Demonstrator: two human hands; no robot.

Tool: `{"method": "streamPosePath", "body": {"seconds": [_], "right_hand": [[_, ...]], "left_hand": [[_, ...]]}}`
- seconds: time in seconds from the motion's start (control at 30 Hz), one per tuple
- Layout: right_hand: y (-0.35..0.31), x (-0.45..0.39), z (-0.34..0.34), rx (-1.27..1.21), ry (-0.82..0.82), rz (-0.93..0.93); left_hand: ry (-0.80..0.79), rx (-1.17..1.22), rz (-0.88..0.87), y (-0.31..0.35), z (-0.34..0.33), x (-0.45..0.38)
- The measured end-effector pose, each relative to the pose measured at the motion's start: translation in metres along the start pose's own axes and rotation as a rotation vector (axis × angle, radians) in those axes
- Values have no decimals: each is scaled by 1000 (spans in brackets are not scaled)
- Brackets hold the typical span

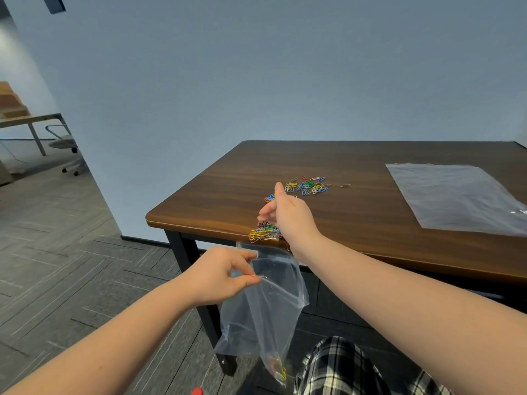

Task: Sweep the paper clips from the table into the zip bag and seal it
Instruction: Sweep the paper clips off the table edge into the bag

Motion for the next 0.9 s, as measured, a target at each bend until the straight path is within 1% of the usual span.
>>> {"method": "streamPosePath", "body": {"seconds": [0.3,0.4,0.5,0.6,0.73,0.8,0.9], "right_hand": [[1,-5,-3,12,-46,-14],[-4,-8,0,-8,-15,37],[-9,-12,5,57,-5,89],[-8,-17,2,121,-83,85],[-10,-19,-12,104,-236,72],[-14,-22,-13,94,-232,86],[-18,-31,-8,127,-172,114]], "left_hand": [[9,-1,-7,2,4,0],[9,-3,-6,3,5,0],[3,5,8,3,6,0],[-5,9,20,2,6,2],[1,3,27,-1,8,3],[1,3,36,-3,9,3],[-4,8,35,-4,9,2]]}}
Point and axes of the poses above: each hand's wrist, its own x-axis away from the middle knuckle, its own z-axis out of the back of the hand, y = z × x, the point moved 6 cm from there along -x, towards the middle knuckle, and after that the axes turned 5 degrees about x, right-handed, at the moved point
